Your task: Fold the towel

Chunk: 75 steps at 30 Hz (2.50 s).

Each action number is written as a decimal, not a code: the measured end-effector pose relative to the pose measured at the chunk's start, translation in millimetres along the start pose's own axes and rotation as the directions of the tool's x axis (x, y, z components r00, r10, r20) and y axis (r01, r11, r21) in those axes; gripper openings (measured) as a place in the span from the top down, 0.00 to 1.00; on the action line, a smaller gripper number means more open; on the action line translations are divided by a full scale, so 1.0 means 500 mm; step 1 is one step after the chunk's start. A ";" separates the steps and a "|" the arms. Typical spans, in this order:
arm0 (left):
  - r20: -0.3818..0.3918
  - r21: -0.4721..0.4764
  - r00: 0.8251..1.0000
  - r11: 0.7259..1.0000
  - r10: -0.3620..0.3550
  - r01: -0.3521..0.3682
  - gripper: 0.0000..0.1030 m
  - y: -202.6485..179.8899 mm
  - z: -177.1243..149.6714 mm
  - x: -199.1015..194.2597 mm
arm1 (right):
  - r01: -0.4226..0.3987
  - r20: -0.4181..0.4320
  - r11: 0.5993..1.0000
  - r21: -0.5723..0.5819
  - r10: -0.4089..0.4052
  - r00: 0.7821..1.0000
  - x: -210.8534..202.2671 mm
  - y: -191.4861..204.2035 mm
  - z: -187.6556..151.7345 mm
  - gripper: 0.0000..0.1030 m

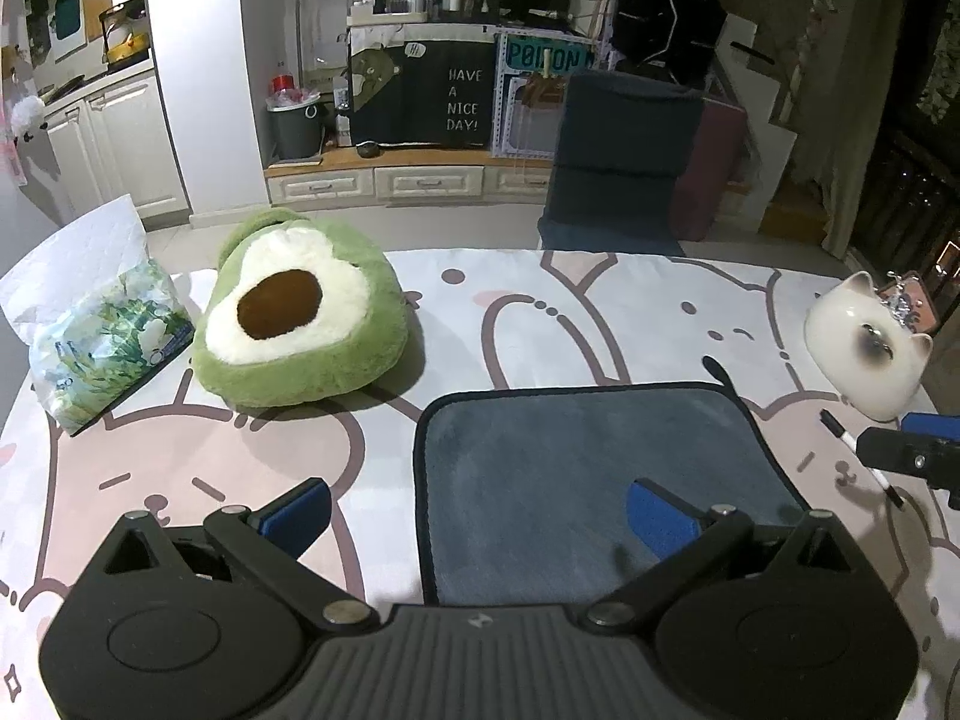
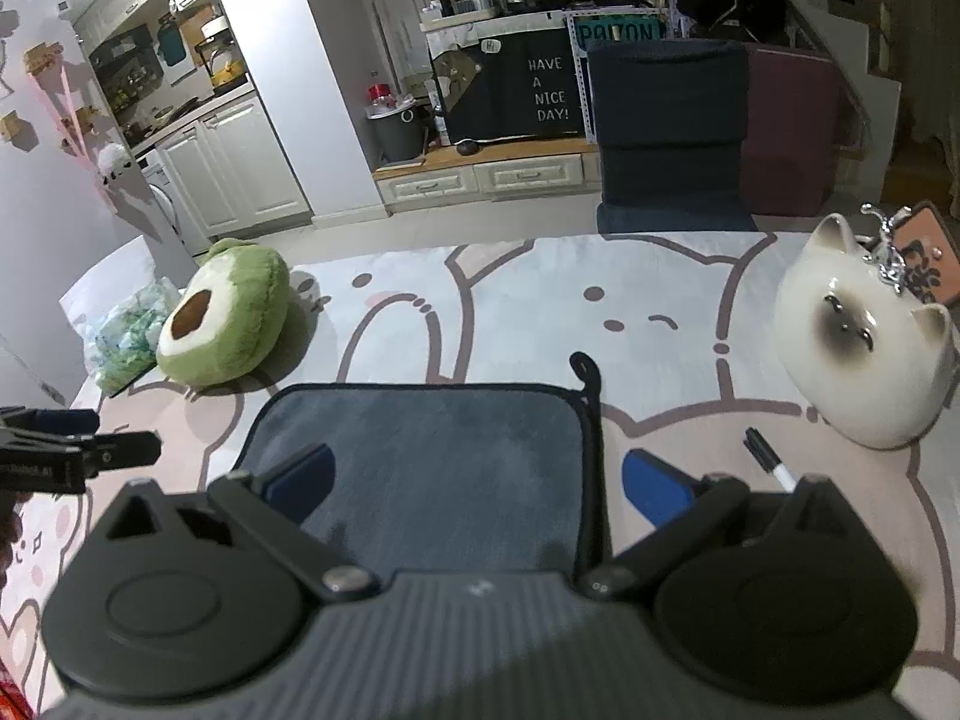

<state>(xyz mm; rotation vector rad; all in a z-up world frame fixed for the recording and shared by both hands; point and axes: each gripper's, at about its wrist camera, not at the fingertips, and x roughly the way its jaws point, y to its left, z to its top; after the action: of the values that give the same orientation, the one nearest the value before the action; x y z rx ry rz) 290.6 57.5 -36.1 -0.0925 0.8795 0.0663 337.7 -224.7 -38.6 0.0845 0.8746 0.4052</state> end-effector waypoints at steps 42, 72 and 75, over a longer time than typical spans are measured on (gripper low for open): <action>0.132 0.052 0.991 0.999 0.002 -0.009 0.00 -0.065 -0.157 -0.316 | -0.027 0.124 0.998 -0.058 0.034 0.992 -0.302 0.044 -0.151 0.00; 0.171 0.107 0.982 0.992 -0.084 0.066 0.00 -0.068 -0.315 -0.404 | 0.009 0.178 0.991 -0.134 0.016 0.984 -0.404 0.081 -0.296 0.00; 0.175 0.116 0.981 0.991 -0.086 0.066 0.00 -0.071 -0.326 -0.408 | 0.007 0.175 0.992 -0.122 0.014 0.985 -0.404 0.079 -0.304 0.00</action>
<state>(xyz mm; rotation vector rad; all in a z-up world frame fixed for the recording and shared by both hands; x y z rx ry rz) 39.4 0.4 19.9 -0.0172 0.6973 -0.0448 94.8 -278.8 20.2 0.0083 0.6746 0.4469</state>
